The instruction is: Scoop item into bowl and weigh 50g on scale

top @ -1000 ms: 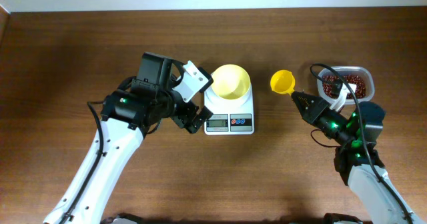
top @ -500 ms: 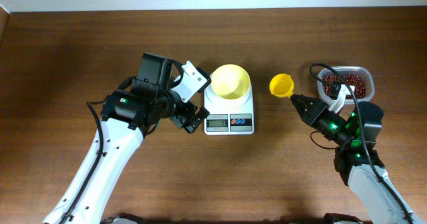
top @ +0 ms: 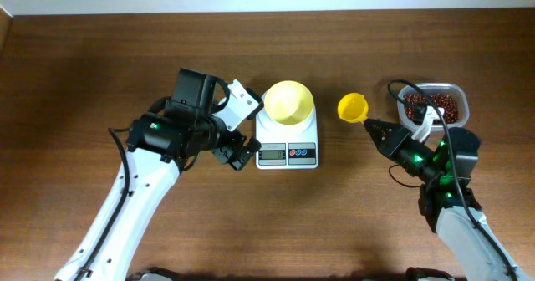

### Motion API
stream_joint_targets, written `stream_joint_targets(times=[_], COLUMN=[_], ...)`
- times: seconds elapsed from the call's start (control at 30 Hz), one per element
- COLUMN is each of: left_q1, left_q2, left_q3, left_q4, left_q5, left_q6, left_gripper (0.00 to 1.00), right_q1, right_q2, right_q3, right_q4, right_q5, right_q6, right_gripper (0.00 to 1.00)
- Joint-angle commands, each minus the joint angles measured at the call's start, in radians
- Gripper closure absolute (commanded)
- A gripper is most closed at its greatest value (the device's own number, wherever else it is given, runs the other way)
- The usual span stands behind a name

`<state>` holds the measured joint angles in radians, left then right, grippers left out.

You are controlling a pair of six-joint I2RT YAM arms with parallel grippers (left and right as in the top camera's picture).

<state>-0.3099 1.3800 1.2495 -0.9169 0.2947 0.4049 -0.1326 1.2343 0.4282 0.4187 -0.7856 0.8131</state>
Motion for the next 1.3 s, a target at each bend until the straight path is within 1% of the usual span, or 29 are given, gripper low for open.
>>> stream_joint_targets(times=[0.0,0.27,0.3,0.33,0.37,0.4,0.5,0.63,0.9,1.27], left_q1=[0.003,0.003,0.003,0.003,0.003,0.003,0.003,0.003,0.003,0.003], left_q2=[-0.014,-0.014,-0.014,-0.014,-0.014,-0.014,-0.014,-0.014,-0.014,-0.014], left_q3=[0.018,0.011,0.011,0.011,0.011,0.011,0.011,0.011,0.011,0.011], left_q4=[0.002,-0.013,-0.014,-0.027,-0.063,-0.093,-0.141,-0.132,-0.087,-0.088], left_q5=[-0.007,0.005,0.023,0.082,0.174,0.195,0.126,0.056,0.048,0.048], left_q6=[0.016,0.017,0.034,0.102,0.221,0.252,0.252,0.251,0.250,0.250], left_gripper=[0.01,0.01,0.01,0.01,0.01,0.01,0.01,0.01,0.01,0.01], right_q1=[-0.005,-0.005,-0.005,-0.005,-0.005,-0.005,-0.005,-0.005,-0.005,-0.005], right_q2=[0.001,0.001,0.001,0.001,0.001,0.001,0.001,0.001,0.001,0.001], right_q3=[0.004,0.004,0.004,0.004,0.004,0.004,0.004,0.004,0.004,0.004], right_q4=[0.003,0.003,0.003,0.003,0.003,0.003,0.003,0.003,0.003,-0.005], right_q5=[0.005,0.004,0.004,0.004,0.004,0.004,0.004,0.000,0.000,-0.015], right_q6=[0.000,0.000,0.000,0.000,0.000,0.000,0.000,0.000,0.000,0.000], right_gripper=[0.96,0.96,0.96,0.96,0.96,0.96,0.96,0.96,0.96,0.96])
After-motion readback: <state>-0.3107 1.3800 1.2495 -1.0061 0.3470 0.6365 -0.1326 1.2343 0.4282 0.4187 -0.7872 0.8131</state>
